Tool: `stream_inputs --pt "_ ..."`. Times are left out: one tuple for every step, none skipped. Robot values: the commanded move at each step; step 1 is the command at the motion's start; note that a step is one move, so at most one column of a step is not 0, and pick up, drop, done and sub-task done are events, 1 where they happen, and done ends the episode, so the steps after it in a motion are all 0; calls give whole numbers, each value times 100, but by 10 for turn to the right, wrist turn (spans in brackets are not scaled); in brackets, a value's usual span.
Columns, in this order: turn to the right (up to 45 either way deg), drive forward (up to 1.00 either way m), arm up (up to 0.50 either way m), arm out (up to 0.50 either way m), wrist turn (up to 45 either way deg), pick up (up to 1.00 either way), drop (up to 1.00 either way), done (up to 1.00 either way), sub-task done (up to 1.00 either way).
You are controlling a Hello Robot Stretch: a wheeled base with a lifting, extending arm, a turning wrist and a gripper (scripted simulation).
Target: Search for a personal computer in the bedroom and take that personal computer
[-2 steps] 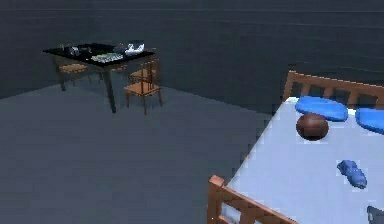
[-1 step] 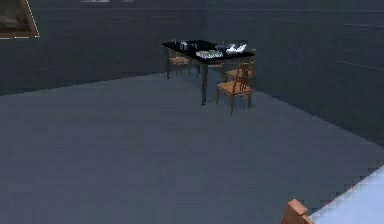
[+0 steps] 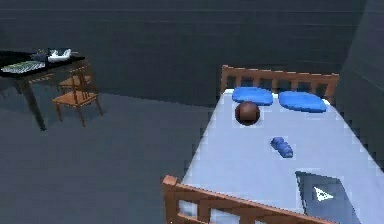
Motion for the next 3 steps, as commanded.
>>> stream_inputs --pt "450 0 0 0 0 0 0 0 0" --pt "60 0 0 0 0 0 0 0 0" --pt "0 35 0 0 0 0 0 0 0"
